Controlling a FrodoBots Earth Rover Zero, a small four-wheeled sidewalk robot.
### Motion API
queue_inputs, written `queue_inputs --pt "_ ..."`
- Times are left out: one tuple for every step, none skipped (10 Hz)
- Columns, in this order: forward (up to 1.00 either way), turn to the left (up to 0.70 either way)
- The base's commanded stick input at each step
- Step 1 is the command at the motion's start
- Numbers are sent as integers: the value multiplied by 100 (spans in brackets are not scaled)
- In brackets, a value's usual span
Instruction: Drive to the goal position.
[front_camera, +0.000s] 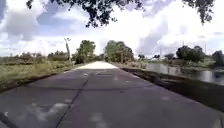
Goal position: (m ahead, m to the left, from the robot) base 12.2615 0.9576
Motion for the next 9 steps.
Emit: queue_inputs --pt "85 0" --pt "85 0" --pt "85 0" --pt "85 0" --pt "85 0" --pt "85 0" --pt "85 0" --pt "85 0" --pt "85 0"
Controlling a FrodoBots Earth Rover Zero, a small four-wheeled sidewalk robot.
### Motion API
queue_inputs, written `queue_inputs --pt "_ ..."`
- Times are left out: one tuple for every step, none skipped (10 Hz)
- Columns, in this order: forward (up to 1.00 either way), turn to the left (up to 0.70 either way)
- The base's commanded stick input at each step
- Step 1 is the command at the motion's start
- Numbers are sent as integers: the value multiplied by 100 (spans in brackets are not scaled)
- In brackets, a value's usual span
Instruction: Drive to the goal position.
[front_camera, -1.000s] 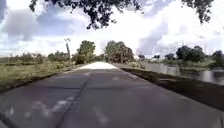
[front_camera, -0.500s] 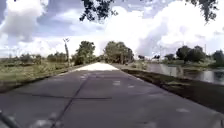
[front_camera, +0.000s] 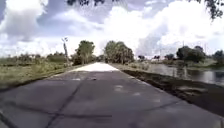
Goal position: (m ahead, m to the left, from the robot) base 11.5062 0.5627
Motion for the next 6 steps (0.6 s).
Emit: queue_inputs --pt "85 0" --pt "85 0" --pt "85 0" --pt "85 0" --pt "85 0" --pt "85 0"
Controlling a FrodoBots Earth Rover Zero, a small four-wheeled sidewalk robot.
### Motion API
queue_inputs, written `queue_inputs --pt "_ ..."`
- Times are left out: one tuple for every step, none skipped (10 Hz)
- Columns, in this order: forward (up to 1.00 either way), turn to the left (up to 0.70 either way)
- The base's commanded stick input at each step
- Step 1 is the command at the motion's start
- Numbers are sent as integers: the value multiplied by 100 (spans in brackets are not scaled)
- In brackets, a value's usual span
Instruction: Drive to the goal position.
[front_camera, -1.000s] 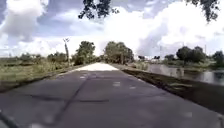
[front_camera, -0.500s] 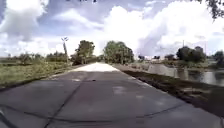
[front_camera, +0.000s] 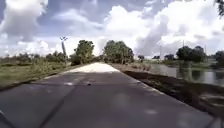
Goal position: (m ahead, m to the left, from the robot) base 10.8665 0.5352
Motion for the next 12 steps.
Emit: queue_inputs --pt "85 0" --pt "85 0" --pt "85 0" --pt "85 0" --pt "85 0" --pt "85 0" --pt "85 0" --pt "85 0" --pt "85 0" --pt "85 0" --pt "85 0" --pt "85 0"
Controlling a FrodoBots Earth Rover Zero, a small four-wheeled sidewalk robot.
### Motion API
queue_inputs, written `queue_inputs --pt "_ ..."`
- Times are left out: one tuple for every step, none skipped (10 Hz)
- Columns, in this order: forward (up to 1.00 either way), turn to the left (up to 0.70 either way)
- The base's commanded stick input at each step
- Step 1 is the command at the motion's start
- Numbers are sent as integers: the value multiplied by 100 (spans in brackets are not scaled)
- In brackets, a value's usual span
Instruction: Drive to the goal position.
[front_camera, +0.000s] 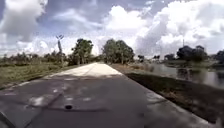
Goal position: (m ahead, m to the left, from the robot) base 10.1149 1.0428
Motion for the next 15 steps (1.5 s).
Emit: queue_inputs --pt "85 0" --pt "85 0" --pt "85 0" --pt "85 0" --pt "85 0" --pt "85 0" --pt "85 0" --pt "85 0" --pt "85 15" --pt "85 34" --pt "85 32" --pt "85 20" --pt "85 5" --pt "85 0" --pt "85 0"
